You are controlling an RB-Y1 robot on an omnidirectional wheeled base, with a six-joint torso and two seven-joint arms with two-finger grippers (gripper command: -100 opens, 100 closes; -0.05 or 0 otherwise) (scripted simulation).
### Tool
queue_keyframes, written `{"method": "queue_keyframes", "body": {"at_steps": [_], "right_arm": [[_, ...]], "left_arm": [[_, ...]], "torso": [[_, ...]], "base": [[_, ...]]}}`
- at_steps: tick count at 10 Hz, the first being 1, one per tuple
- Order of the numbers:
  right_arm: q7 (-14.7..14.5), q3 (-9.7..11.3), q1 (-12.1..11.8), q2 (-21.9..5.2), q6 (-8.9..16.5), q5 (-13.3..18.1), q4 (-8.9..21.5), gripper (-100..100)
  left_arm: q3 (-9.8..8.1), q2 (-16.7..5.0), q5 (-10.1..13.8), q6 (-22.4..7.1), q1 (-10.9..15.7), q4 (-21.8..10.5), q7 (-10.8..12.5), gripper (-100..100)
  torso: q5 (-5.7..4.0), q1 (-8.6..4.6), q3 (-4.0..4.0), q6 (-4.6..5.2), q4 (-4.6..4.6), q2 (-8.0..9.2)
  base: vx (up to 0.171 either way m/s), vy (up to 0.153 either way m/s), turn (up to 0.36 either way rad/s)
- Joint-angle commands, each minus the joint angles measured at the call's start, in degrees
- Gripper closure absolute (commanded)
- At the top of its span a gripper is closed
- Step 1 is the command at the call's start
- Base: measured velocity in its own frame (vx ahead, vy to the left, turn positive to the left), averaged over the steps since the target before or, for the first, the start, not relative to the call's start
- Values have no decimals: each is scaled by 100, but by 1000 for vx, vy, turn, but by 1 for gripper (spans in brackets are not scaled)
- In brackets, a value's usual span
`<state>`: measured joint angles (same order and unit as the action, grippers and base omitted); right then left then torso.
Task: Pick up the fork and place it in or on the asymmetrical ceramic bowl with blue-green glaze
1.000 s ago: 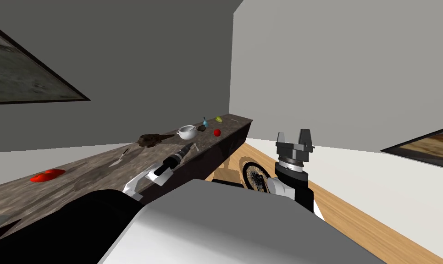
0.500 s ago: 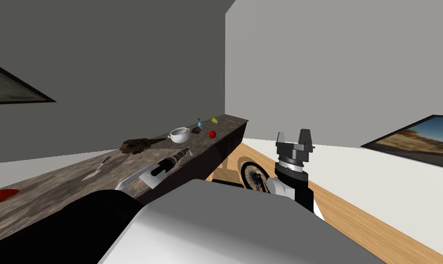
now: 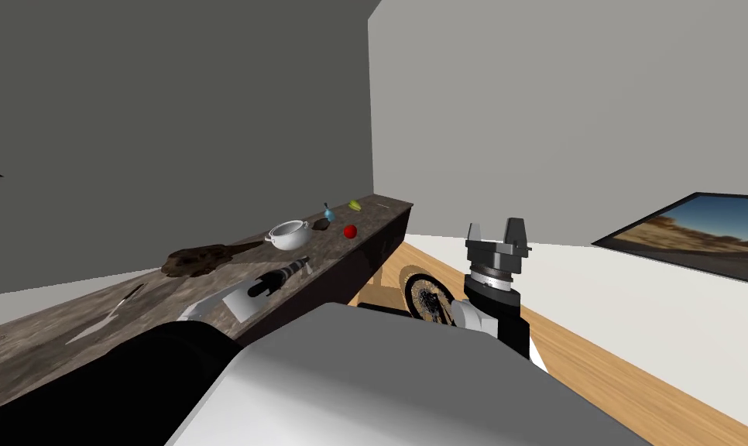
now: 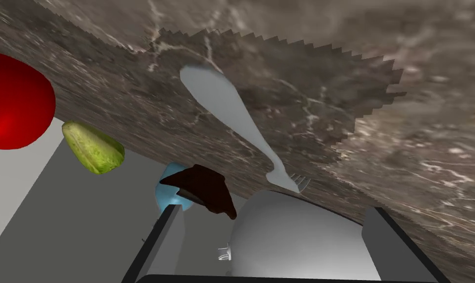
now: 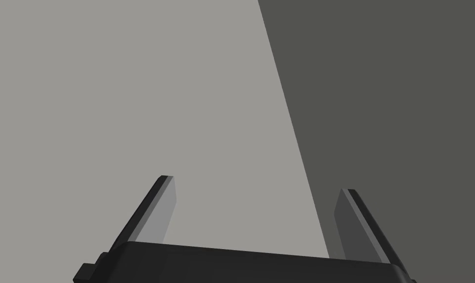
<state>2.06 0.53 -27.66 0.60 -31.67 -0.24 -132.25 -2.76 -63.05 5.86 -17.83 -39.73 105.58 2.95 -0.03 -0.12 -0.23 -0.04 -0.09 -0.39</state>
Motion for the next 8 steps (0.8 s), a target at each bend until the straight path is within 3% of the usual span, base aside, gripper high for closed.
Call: {"method": "queue_keyframes", "body": {"at_steps": [1,3,5,6,7,8], "right_arm": [[0,0,0,0,0,0,0,0],[0,0,0,0,0,0,0,0],[0,0,0,0,0,0,0,0],[0,0,1,0,0,0,0,0],[0,0,1,0,0,0,0,0],[0,0,1,0,0,0,0,0]], "left_arm": [[119,-226,21,-208,-42,-244,-44,-100],[193,-449,68,-347,-114,-435,-62,-100],[158,-437,52,-370,-171,-371,-58,-100],[164,-449,58,-383,-168,-381,-58,0],[217,-315,6,-308,-80,-561,-104,-100],[238,-262,-14,-279,-45,-634,-123,-100]], "torso": [[0,0,0,0,0,0],[3,10,3,1,1,6],[1,0,7,0,3,12],[3,9,16,-2,6,29],[4,12,22,-2,9,38],[5,19,21,0,9,36]], "base": [[103,-14,-120],[85,-21,-101],[45,-20,-16],[0,0,0],[21,18,-79],[39,20,-78]]}}
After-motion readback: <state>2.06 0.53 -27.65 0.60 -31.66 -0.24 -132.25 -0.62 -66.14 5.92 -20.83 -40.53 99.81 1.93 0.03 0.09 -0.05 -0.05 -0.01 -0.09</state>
